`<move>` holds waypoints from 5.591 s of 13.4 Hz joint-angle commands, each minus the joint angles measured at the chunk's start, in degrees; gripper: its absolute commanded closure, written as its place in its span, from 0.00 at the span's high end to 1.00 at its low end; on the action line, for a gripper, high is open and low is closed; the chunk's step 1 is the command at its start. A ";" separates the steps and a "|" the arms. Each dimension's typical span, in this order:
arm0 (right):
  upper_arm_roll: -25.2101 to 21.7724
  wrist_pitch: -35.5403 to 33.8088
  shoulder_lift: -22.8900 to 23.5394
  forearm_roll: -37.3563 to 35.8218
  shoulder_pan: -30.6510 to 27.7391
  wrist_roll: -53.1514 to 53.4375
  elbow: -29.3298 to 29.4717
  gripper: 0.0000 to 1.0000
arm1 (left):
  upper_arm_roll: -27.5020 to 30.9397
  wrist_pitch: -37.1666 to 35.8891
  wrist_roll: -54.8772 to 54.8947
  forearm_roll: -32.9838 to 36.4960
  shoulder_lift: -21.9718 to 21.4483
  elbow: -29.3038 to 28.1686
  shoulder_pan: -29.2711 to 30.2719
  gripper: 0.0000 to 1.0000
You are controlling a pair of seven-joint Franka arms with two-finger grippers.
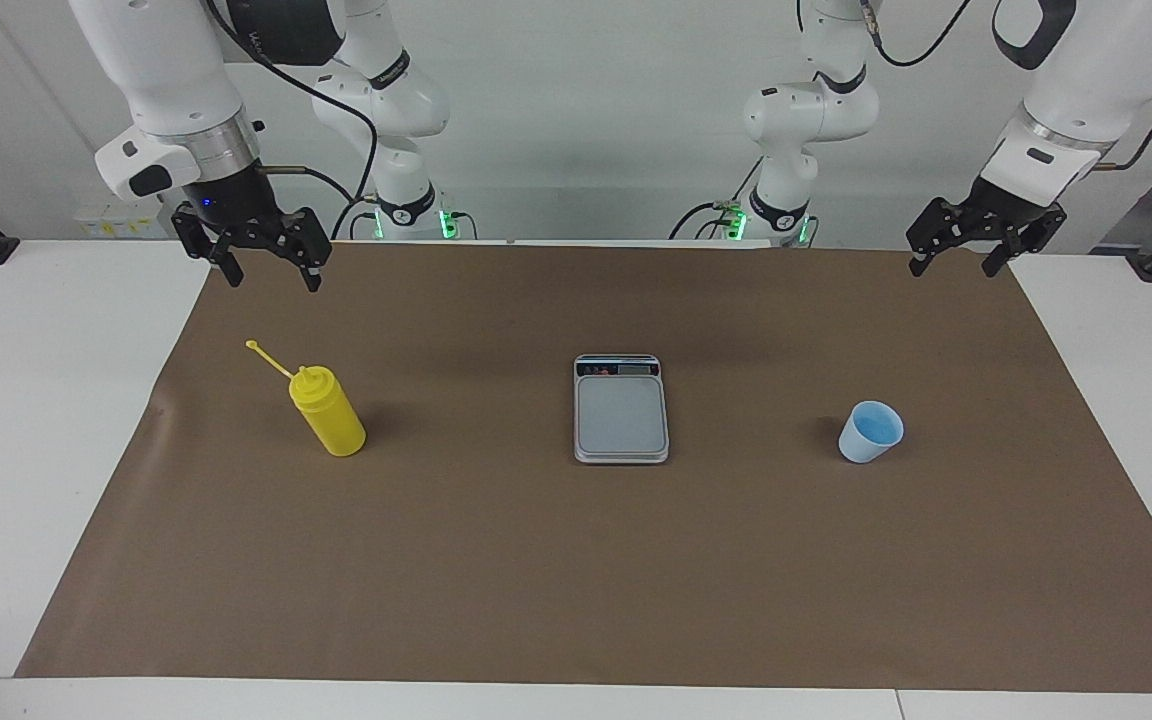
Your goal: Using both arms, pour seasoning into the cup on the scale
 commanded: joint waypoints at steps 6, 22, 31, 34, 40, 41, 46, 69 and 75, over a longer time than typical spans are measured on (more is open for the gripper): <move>0.29 0.57 -1.35 -0.17 -0.73 -1.22 -1.56 1.00 | 0.01 -0.68 -0.01 -0.37 -1.48 -1.33 -0.28 1.00; 0.29 0.57 -1.35 -0.17 -0.73 -1.13 -1.56 1.00 | 0.63 23.03 -0.45 -0.37 14.59 -2.11 3.75 1.00; 0.29 0.57 -1.35 -0.17 -0.73 -1.22 -1.56 1.00 | 0.45 39.83 -12.93 -0.45 13.72 -23.03 2.00 1.00; 0.29 0.57 -1.35 -0.17 -0.73 -1.22 -1.56 1.00 | 0.45 39.04 -12.93 -0.45 13.72 -23.13 2.08 1.00; 0.29 0.57 -1.27 -0.17 -0.73 -1.22 -1.56 1.00 | 0.45 41.33 -12.40 -0.45 13.81 -25.68 2.26 0.77; 0.29 0.57 -1.35 -0.17 -0.73 -1.22 -1.56 1.00 | 0.45 41.94 -12.40 -0.45 14.24 -25.59 1.91 0.55; 0.29 0.57 -1.35 -0.17 -0.73 -1.22 -1.56 1.00 | 0.45 40.46 -10.39 -0.37 14.78 -23.75 2.00 0.00; 0.38 -0.40 -2.05 0.36 -0.73 -2.27 -3.13 1.00 | -9.30 28.93 -43.96 4.55 20.13 -3.52 -22.44 0.00; 0.38 2.93 -4.25 0.53 -2.92 -11.83 -8.05 1.00 | -9.30 34.03 -45.09 5.70 19.70 -11.26 -24.80 0.00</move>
